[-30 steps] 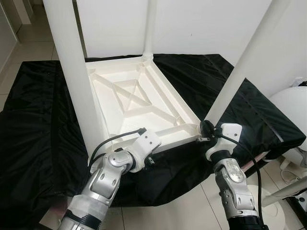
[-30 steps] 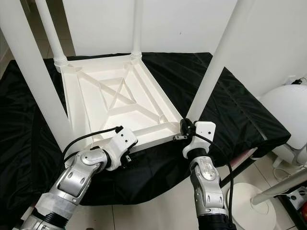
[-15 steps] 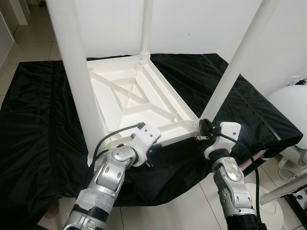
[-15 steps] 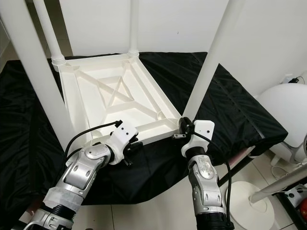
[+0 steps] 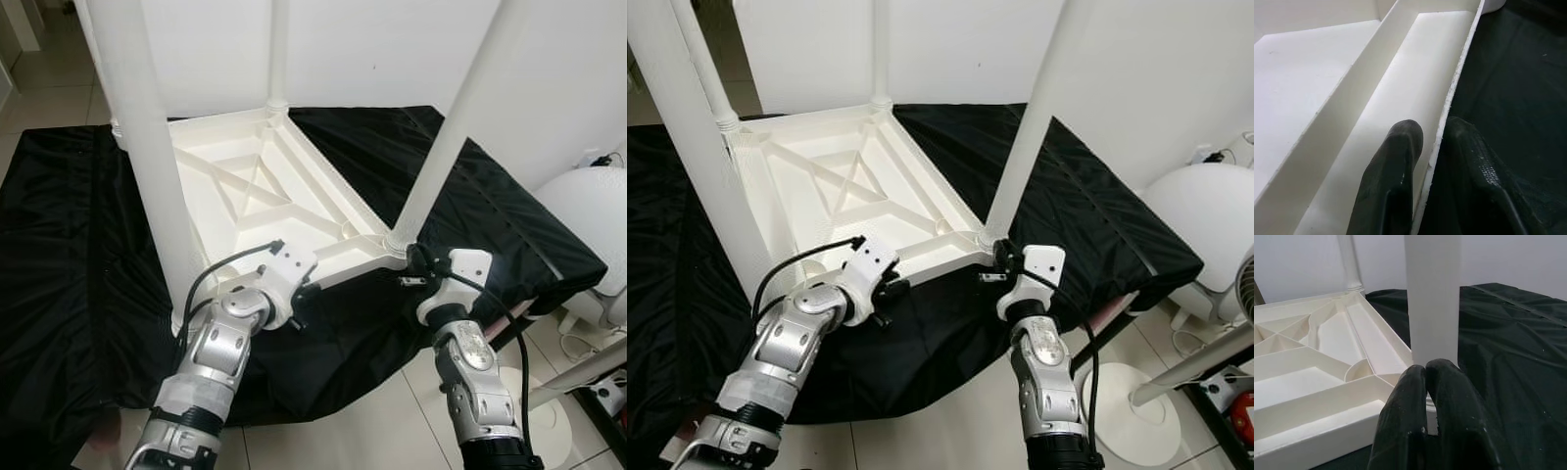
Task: Building children table
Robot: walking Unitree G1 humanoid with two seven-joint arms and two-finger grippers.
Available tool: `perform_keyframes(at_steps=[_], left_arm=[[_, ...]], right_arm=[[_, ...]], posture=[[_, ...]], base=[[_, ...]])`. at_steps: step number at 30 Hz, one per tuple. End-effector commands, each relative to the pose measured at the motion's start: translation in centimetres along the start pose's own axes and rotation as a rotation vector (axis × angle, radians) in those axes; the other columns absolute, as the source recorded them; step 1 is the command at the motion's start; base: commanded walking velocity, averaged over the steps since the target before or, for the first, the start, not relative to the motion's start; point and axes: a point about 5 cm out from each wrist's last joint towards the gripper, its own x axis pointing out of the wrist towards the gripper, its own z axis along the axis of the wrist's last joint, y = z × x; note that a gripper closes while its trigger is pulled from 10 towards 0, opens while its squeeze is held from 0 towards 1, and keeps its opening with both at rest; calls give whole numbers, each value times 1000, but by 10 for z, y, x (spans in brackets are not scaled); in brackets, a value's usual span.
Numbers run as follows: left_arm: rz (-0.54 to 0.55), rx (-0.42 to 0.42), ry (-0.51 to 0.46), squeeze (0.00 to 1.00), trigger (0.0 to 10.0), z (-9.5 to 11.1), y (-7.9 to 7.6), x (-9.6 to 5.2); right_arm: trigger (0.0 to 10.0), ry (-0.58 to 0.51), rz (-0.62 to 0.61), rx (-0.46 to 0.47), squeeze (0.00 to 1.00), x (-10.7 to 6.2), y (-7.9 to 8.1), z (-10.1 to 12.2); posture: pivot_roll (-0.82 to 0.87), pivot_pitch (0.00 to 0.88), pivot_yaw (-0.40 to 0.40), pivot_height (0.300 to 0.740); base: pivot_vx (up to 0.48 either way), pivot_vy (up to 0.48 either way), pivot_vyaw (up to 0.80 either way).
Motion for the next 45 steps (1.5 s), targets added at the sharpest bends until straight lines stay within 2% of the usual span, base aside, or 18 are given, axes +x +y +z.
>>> perform_keyframes(at_steps=[1,2,3,6,7,10,11,18,19,20,25,27,30,35,38,41,42,45], left_arm=[[562,-22,22,0,1804,-2,43,-13],[562,-22,22,0,1804,-2,43,-13],[555,-24,-17,0,3255,5,42,-11],[541,-23,-40,0,3255,8,40,-10],[476,-25,-98,0,10000,15,31,-8],[402,-26,-160,0,10000,23,22,-6],[332,-26,-210,1000,10000,28,14,-7],[221,-1,-303,1000,10000,38,2,-10],[212,56,-355,643,10000,44,-1,-14],[194,72,-394,0,10000,47,-5,-17],[109,94,-502,0,10000,47,-15,-36],[109,94,-502,0,10000,47,-15,-36],[68,149,-546,0,10000,39,-18,-57],[26,134,-535,0,10000,30,-17,-67],[-57,162,-528,0,10000,19,-16,-90],[-84,165,-515,0,10000,15,-14,-97],[-152,124,-479,0,10000,8,-9,-109],[-192,109,-445,0,10000,2,-1,-118]], right_arm=[[10000,12,-9,2,0,1,0,-2],[10000,12,-9,2,0,1,0,-2],[10000,13,-6,2,0,2,1,-2],[10000,12,-6,2,0,2,1,-2],[10000,12,-7,1,0,2,1,-2],[10000,12,-8,0,0,2,0,-2],[10000,13,-9,0,0,2,0,-3],[10000,14,-12,-1,0,1,0,-3],[10000,16,-12,0,0,1,0,-4],[10000,17,-13,0,0,0,1,-4],[10000,28,-4,3,0,-1,5,-9],[10000,28,-4,3,0,-1,5,-9],[10000,35,4,6,0,-1,7,-11],[10000,39,8,7,0,-1,8,-13],[10000,44,18,6,0,1,10,-15],[10000,45,21,5,0,2,10,-16],[10000,47,25,5,0,3,10,-17],[10000,50,27,5,0,5,11,-19]], posture=[[-6,19,-56,740],[-6,19,-56,740],[-6,19,-56,740],[-6,19,-56,740],[-6,19,-56,740],[-6,19,-56,740],[-8,20,-53,740],[-8,22,-51,740],[-8,22,-51,740],[2,27,-53,740],[14,29,-55,740],[14,29,-55,740],[20,31,-55,740],[38,32,-56,740],[54,32,-57,740],[54,32,-57,740],[90,30,-58,740],[97,28,-55,740]], base=[[0,0,0],[0,0,0],[0,0,0],[0,0,0],[0,0,0],[0,0,0],[0,0,0],[0,0,0],[0,0,0],[0,0,0],[0,0,0],[0,0,0],[0,0,0],[0,0,0],[0,0,0],[0,0,0],[0,0,0],[0,0,0]])
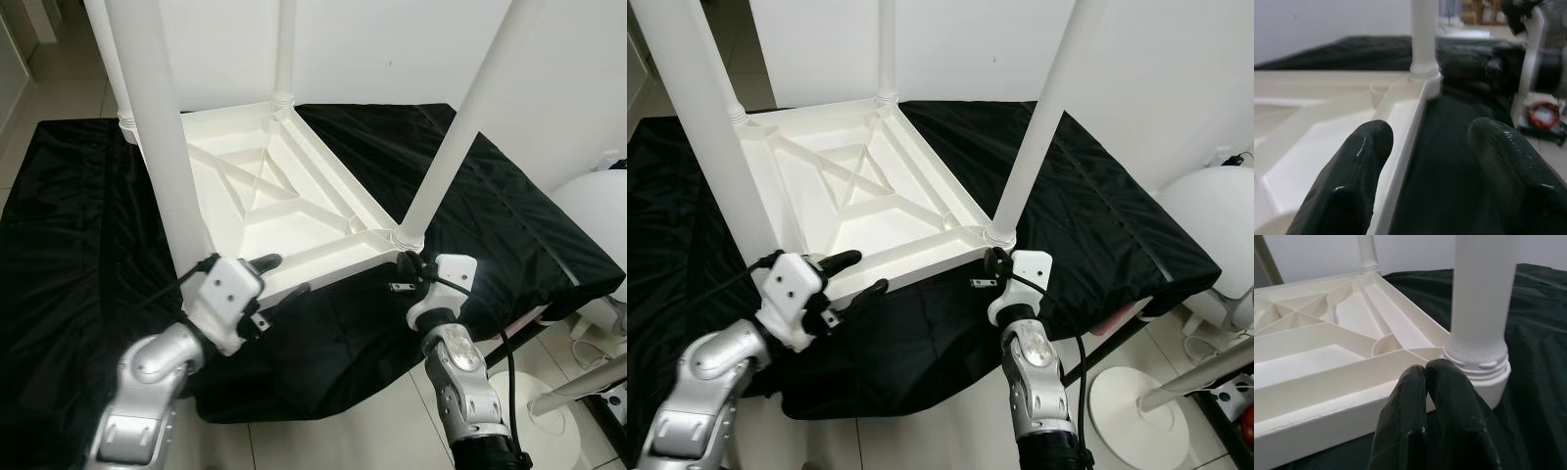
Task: Building children table
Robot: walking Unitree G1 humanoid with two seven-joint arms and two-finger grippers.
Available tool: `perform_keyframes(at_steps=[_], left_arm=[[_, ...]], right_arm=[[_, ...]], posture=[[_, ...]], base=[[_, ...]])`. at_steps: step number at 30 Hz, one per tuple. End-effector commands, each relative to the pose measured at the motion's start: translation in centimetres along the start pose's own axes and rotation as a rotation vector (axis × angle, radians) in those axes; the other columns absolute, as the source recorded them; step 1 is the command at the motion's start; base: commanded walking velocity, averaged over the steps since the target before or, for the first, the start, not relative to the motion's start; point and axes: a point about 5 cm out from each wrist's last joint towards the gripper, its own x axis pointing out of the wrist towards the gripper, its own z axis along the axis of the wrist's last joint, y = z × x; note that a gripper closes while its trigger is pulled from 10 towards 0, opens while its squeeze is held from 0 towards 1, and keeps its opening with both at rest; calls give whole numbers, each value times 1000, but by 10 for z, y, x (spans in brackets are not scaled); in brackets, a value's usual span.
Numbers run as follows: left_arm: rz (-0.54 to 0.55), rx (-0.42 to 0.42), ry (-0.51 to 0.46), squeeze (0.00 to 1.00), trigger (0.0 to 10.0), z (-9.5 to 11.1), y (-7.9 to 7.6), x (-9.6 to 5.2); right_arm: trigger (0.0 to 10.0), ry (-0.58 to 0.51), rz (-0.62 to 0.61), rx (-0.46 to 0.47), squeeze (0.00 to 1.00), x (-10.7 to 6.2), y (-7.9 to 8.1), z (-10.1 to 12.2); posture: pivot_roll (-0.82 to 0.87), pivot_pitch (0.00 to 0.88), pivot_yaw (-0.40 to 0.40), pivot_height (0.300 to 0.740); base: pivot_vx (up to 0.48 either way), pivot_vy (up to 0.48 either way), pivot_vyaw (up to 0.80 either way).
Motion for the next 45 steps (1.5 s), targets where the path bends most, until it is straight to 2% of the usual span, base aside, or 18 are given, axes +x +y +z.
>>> perform_keyframes(at_steps=[1,2,3,5,11,17,24,26,28,33,35,36,37,41,45], left_arm=[[-41,-23,29,0,10000,-1,2,-9],[-41,-23,29,0,10000,-1,2,-9],[-57,-5,66,0,10000,-1,6,-15],[-57,-5,66,0,10000,-1,6,-15],[-132,29,172,0,10000,7,21,-40],[-179,37,254,0,10000,13,33,-55],[-250,10,297,0,10000,27,42,-71],[-248,11,307,0,10000,35,50,-78],[-248,11,307,0,10000,35,50,-78],[-151,0,359,0,10000,37,73,-97],[-132,-7,365,0,10000,36,77,-99],[-54,-16,361,0,10000,33,88,-103],[-54,-16,361,0,10000,33,88,-103],[64,-4,360,0,10000,28,104,-109],[101,-8,349,0,10000,28,110,-111]], right_arm=[[10000,9,-1,-9,0,0,-1,-4],[10000,9,-1,-9,0,0,-1,-4],[10000,11,1,-9,0,1,-1,-5],[10000,11,1,-9,0,1,-1,-5],[10000,13,-2,-3,0,1,1,-10],[10000,11,-6,1,0,1,1,-12],[10000,6,-6,1,0,3,1,-12],[10000,4,-4,0,0,4,1,-12],[10000,4,-4,0,0,4,1,-12],[10000,-2,-1,0,0,6,1,-12],[10000,-3,0,1,0,7,1,-12],[10000,-5,3,2,0,8,2,-12],[10000,-5,3,2,0,8,2,-12],[10000,-7,10,2,0,10,4,-12],[10000,-6,16,2,0,10,5,-13]], posture=[[103,26,-53,740],[103,26,-53,740],[105,25,-51,740],[105,25,-51,740],[115,10,-35,740],[116,0,-28,740],[118,0,-29,740],[118,0,-27,740],[118,0,-27,740],[120,0,-29,740],[120,0,-29,740],[120,0,-29,740],[120,0,-29,740],[122,0,-38,740],[122,0,-39,740]], base=[[0,0,0],[0,0,0],[0,0,0],[0,0,0],[0,0,0],[0,0,0],[0,0,0],[0,0,0],[0,0,0],[0,0,0],[0,0,0],[0,0,0],[0,0,0],[0,0,0],[0,0,0]])
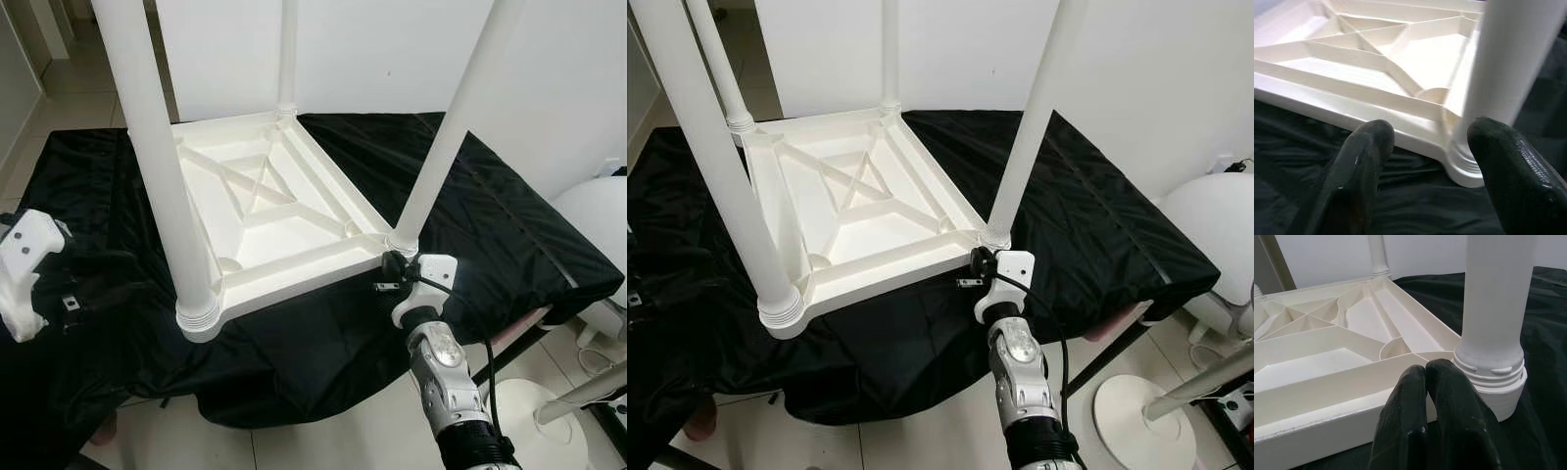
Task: Building children table
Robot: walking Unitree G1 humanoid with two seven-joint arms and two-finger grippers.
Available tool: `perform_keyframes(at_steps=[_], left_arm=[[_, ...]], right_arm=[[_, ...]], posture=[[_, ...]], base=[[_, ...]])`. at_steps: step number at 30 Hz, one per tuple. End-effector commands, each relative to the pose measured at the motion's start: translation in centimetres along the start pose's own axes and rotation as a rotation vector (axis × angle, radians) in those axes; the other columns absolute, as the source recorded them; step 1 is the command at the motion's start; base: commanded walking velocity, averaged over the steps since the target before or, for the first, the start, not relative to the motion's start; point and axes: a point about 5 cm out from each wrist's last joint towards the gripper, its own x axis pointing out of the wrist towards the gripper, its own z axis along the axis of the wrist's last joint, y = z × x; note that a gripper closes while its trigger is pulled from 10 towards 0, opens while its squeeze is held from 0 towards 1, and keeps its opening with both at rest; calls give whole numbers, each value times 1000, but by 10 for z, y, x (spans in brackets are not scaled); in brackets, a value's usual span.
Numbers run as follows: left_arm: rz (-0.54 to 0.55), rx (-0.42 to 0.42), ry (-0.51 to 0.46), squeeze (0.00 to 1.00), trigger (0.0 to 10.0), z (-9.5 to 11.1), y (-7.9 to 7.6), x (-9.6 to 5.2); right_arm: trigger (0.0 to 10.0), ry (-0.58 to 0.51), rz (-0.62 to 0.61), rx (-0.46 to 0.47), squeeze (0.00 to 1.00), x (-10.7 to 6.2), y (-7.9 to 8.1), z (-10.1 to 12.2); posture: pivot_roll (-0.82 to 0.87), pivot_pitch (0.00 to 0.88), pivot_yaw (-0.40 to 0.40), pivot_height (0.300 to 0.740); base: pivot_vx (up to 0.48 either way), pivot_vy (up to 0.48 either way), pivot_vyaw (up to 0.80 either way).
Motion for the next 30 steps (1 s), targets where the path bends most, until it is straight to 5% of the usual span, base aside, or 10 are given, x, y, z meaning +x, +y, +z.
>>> perform_keyframes(at_steps=[1,10,23,24,30], left_arm=[[70,18,-24,0,10000,2,7,-1],[221,57,-164,0,10000,10,19,37],[185,1,-302,0,10000,27,17,67],[163,-24,-333,0,10000,29,11,82],[129,-46,-375,0,10000,33,2,95]], right_arm=[[10000,0,2,-10,0,0,-1,-1],[10000,1,-28,-1,0,0,1,-3],[10000,15,-136,65,0,-6,-3,-5],[10000,33,-189,85,0,-5,-6,-7],[10000,45,-207,99,0,-6,-10,-9]], posture=[[122,0,-40,740],[112,5,-37,740],[66,59,-11,740],[56,73,-9,740],[46,81,-25,740]], base=[[0,0,0],[0,0,0],[0,0,0],[0,0,0],[0,0,0]])
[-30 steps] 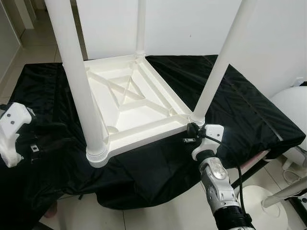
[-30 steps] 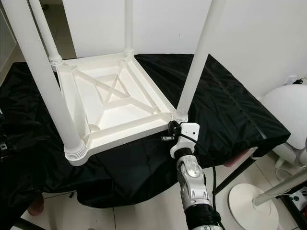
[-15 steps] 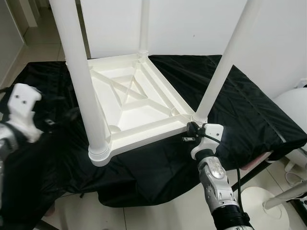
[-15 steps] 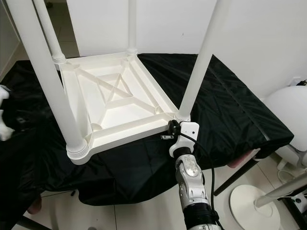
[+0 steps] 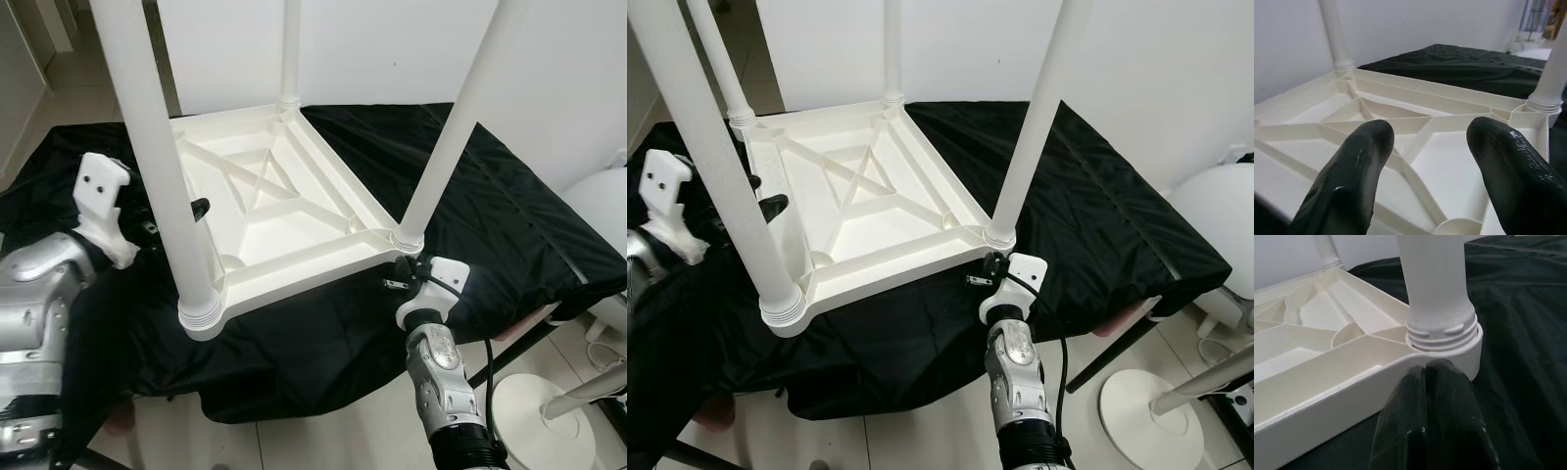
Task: Building children table
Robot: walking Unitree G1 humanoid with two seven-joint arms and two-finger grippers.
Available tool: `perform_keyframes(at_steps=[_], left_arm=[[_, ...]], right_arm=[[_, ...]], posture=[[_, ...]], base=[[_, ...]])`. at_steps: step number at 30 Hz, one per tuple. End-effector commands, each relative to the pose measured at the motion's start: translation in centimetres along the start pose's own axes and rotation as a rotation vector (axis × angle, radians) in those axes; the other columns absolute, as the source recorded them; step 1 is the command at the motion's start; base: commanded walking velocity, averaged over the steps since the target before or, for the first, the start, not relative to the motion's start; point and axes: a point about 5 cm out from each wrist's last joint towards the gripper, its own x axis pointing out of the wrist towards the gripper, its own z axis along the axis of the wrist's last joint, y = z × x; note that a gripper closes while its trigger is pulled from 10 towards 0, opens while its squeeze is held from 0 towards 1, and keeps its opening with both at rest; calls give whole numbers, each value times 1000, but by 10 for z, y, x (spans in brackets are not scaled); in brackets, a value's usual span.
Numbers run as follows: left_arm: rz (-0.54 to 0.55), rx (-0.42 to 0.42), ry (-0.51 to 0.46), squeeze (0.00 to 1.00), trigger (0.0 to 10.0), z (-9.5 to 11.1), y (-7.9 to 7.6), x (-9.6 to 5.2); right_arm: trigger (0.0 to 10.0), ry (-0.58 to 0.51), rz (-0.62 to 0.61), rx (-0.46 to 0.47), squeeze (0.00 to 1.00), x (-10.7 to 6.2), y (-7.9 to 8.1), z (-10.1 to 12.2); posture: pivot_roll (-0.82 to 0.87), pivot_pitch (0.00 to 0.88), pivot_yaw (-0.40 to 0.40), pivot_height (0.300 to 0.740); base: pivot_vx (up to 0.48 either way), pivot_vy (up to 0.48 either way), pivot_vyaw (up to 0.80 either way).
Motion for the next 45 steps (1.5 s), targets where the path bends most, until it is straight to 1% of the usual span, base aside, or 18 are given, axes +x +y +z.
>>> perform_keyframes(at_steps=[1,2,4,7,12,15,19,21,22,26,28,29,31,34,37,41,43,45], left_arm=[[-28,-6,-20,0,10000,1,-7,8],[-28,-6,-20,0,10000,1,-7,8],[-53,-52,-45,0,10000,0,-17,19],[-77,-71,-78,0,10000,-2,-27,28],[-79,-96,-92,0,10000,-4,-33,35],[-129,-99,-87,0,10000,-8,-47,40],[-155,-102,-86,0,10000,-10,-55,41],[-204,-123,-89,0,10000,-11,-68,43],[-204,-123,-89,0,10000,-11,-68,43],[-249,-133,-87,0,10000,-12,-81,43],[-295,-157,-74,0,10000,-17,-98,43],[-295,-157,-74,0,10000,-17,-98,43],[-357,-171,-65,0,10000,-18,-116,44],[-373,-173,-64,0,10000,-18,-121,44],[-412,-196,-63,0,10000,-18,-137,49],[-424,-203,-69,0,10000,-15,-143,53],[-431,-206,-87,0,10000,-10,-147,60],[-432,-206,-103,0,10000,-5,-151,65]], right_arm=[[10000,32,-21,16,0,0,-4,-4],[10000,32,-21,16,0,0,-4,-4],[10000,71,-52,-1,0,1,-11,-11],[10000,109,-69,-18,0,3,-17,-18],[10000,116,-75,-15,0,9,-20,-17],[10000,118,-87,-3,0,16,-27,-12],[10000,116,-87,-7,0,19,-29,-10],[10000,110,-77,-20,0,26,-30,-5],[10000,110,-77,-20,0,26,-30,-5],[10000,111,-62,-27,0,33,-31,-1],[10000,111,-48,-33,0,40,-31,3],[10000,111,-48,-33,0,40,-31,3],[10000,110,-32,-39,0,47,-32,9],[10000,111,-29,-38,0,50,-32,10],[10000,126,-26,-22,0,60,-35,19],[10000,140,-22,-6,0,65,-35,21],[10000,145,16,12,0,69,-32,22],[10000,144,71,-1,0,72,-28,25]], posture=[[43,86,-36,740],[43,86,-36,740],[36,83,-55,740],[17,72,-65,740],[5,68,-66,740],[7,61,-74,740],[10,61,-78,740],[21,59,-93,740],[21,59,-93,740],[24,59,-98,740],[34,63,-108,740],[34,63,-108,740],[34,66,-107,740],[34,66,-107,740],[32,65,-96,740],[32,63,-95,740],[30,58,-84,740],[23,54,-73,740]], base=[[0,0,0],[0,0,0],[0,0,0],[0,0,0],[0,0,0],[0,0,0],[0,0,0],[0,0,0],[0,0,0],[0,0,0],[0,0,0],[0,0,0],[0,0,0],[0,0,0],[0,0,0],[0,0,0],[0,0,0],[0,0,0]])
